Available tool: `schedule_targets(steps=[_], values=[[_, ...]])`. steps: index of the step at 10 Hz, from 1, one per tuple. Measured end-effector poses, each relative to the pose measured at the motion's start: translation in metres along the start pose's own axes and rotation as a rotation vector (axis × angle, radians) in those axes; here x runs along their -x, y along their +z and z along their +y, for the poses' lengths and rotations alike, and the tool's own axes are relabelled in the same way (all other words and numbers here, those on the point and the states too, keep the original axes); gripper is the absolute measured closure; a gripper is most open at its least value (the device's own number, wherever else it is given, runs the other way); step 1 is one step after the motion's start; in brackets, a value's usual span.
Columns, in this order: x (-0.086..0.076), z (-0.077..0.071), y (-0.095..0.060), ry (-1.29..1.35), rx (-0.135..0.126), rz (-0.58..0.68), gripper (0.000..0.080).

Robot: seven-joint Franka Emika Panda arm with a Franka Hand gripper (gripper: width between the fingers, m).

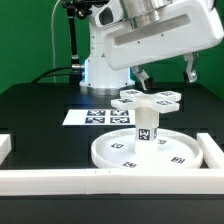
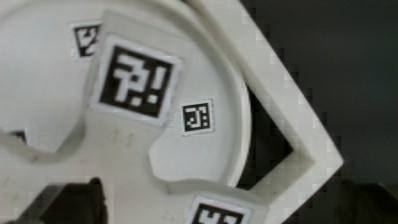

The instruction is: Assemble round table

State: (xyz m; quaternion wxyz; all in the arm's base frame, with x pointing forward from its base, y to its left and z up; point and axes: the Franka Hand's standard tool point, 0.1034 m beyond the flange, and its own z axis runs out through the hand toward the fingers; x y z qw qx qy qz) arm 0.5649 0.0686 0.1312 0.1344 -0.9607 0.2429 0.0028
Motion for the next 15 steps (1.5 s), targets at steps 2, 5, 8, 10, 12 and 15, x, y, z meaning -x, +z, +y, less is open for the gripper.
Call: schedule_targets(steps=[2, 5, 8, 10, 12, 15], values=[[0.004, -0.001, -0.001, -0.266, 0.059, -0.059, 0.0151], [0.002, 0.001, -0.002, -0.446, 0.060, -0.071, 0.0151], [0.001, 0.003, -0.002, -0.708, 0.061, -0.073, 0.0151], [-0.002, 0.009, 0.000, -1.061, 0.091, -0.075, 0.0151], [-0.005, 0.009, -0.001, -1.317, 0.133, -0.081, 0.0151], [-0.008, 0.013, -0.002, -1.482, 0.136, -0.097, 0.0151]])
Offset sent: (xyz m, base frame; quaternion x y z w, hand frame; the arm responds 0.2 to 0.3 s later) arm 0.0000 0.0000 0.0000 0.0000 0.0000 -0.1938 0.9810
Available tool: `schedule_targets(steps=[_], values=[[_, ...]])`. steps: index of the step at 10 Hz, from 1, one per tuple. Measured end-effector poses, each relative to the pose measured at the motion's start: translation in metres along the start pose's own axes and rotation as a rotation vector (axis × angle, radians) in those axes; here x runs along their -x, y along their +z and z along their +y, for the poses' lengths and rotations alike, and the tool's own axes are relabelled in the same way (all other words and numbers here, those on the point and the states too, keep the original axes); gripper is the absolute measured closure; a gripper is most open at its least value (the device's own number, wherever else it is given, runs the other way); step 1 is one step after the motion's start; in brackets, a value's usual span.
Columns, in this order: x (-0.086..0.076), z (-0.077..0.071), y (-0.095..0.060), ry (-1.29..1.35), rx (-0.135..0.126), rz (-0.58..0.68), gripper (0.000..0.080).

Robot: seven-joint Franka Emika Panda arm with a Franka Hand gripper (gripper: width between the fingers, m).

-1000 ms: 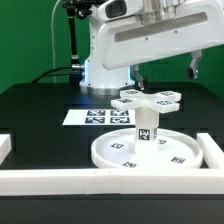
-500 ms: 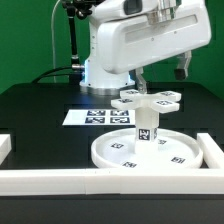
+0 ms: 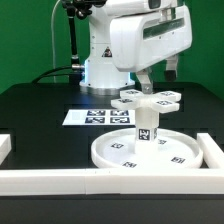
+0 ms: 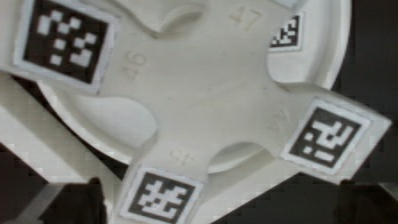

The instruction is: Assemble round table

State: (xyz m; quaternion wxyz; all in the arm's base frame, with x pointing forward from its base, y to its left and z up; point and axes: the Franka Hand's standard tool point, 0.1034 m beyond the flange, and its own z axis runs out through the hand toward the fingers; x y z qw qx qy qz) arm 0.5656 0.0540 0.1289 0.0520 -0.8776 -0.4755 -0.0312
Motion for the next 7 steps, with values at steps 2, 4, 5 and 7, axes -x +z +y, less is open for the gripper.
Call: schedule_targets(steps=[2, 4, 5, 7], values=[[0.003, 0.001, 0.003, -0.147, 0.021, -0.001, 0.0151], [0.010, -0.001, 0.008, -0.294, 0.017, -0.014, 0.0151], [0.015, -0.002, 0.011, -0.351, 0.017, -0.019, 0.0151], [0.023, -0.004, 0.016, -0.338, 0.009, -0.025, 0.0151]])
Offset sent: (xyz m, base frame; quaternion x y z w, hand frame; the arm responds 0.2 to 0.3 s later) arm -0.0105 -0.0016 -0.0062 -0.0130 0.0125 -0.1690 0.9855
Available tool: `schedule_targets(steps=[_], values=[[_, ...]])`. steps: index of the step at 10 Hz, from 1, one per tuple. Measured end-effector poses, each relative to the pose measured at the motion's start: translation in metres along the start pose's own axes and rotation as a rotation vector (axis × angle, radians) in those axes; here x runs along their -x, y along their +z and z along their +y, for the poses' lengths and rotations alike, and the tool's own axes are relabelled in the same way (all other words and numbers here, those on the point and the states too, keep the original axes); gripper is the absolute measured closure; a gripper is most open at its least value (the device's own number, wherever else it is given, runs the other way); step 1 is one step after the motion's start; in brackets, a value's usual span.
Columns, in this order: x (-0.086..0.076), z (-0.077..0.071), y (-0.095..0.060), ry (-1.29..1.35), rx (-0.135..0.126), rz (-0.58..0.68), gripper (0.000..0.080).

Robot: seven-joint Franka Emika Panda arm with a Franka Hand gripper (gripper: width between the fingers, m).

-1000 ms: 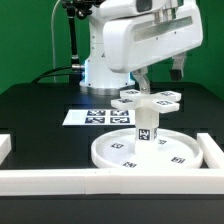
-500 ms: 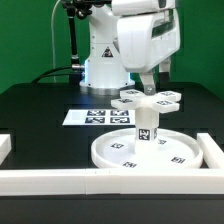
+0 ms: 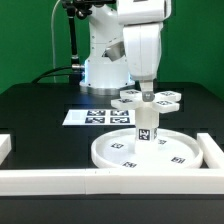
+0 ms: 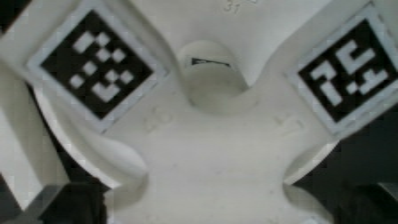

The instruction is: Assemble round table

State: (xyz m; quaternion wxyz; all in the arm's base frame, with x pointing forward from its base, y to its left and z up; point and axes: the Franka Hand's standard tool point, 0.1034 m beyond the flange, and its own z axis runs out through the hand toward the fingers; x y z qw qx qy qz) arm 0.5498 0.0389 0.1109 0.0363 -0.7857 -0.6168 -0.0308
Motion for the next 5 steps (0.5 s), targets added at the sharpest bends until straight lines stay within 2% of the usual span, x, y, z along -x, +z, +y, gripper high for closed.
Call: schedule_targets(steps=[5], values=[[0.0043, -0.0020, 0.0063, 0.015, -0.011, -0.005, 0.0151]])
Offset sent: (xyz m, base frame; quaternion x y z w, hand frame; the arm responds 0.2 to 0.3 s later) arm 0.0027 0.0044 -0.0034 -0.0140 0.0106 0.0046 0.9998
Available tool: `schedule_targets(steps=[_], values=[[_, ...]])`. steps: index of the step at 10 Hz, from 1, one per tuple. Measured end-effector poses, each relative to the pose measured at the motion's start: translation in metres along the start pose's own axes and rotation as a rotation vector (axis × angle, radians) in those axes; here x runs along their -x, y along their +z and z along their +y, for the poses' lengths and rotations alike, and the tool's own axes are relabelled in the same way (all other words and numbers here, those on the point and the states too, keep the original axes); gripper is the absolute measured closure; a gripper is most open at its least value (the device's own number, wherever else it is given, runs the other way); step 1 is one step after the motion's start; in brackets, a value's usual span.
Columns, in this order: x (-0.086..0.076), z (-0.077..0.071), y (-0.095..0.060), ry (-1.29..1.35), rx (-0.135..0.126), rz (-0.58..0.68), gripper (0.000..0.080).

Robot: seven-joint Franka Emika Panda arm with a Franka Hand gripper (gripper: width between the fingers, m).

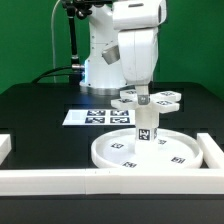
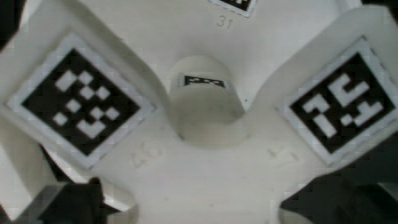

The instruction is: Assemble round table

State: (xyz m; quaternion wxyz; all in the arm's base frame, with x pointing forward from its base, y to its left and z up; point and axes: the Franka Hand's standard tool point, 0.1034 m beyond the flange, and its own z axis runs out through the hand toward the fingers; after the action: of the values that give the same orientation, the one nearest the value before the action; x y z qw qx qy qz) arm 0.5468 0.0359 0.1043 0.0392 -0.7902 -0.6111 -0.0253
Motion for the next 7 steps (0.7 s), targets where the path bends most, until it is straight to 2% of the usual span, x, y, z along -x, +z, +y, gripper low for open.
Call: schedule_targets(steps=[6, 7], values=[[0.0038, -0.0026, 0.0090, 0.013, -0.015, -0.007, 0.0151], [0.0038, -0.0028, 0.0093, 0.013, -0.016, -0.007, 0.0267]])
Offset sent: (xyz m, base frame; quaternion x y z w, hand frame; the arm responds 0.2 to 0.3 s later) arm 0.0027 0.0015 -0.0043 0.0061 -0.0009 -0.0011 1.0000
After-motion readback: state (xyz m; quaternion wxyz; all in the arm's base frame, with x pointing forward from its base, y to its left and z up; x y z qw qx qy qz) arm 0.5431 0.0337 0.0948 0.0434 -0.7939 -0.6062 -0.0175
